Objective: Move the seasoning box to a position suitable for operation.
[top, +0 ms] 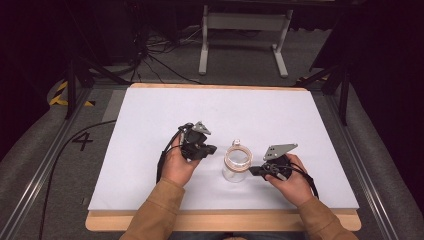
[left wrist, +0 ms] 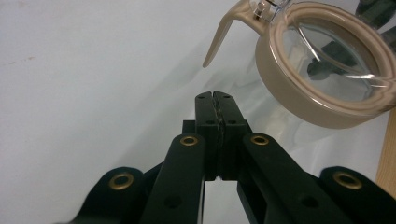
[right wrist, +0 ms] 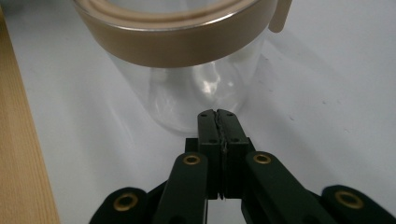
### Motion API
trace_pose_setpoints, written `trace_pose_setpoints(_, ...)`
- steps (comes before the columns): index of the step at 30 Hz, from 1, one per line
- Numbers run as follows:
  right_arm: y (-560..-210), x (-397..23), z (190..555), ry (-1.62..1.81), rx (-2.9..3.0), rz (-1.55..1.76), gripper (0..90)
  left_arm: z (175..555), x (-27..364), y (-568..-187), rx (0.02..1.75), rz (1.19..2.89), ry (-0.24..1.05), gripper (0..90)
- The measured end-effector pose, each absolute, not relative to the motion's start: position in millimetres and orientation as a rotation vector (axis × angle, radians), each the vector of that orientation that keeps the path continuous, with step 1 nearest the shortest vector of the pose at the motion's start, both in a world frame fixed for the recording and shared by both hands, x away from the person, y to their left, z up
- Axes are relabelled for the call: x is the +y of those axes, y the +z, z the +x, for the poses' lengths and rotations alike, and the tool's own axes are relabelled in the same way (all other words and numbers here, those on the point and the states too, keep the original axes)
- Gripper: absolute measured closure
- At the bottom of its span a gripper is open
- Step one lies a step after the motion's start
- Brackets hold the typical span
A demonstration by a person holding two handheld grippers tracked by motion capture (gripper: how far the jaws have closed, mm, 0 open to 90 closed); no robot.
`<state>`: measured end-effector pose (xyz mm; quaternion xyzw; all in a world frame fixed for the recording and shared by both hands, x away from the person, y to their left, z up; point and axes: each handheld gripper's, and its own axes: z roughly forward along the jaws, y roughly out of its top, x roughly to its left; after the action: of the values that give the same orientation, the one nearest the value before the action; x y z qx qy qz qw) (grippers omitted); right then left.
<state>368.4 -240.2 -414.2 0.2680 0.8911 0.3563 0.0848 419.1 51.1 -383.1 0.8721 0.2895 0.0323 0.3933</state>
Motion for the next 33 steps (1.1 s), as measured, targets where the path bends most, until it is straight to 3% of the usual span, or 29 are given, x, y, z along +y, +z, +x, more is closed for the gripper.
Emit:
trace_pose_setpoints(14,-406,-265,357,1.115,2.561,0.865,90.0,416,36,-352,0.553,2.075,0.06,89.7)
trace_pose_setpoints(33,-406,-270,331,1.168,2.541,0.866,90.0,445,8,-368,0.544,2.024,0.034,89.7)
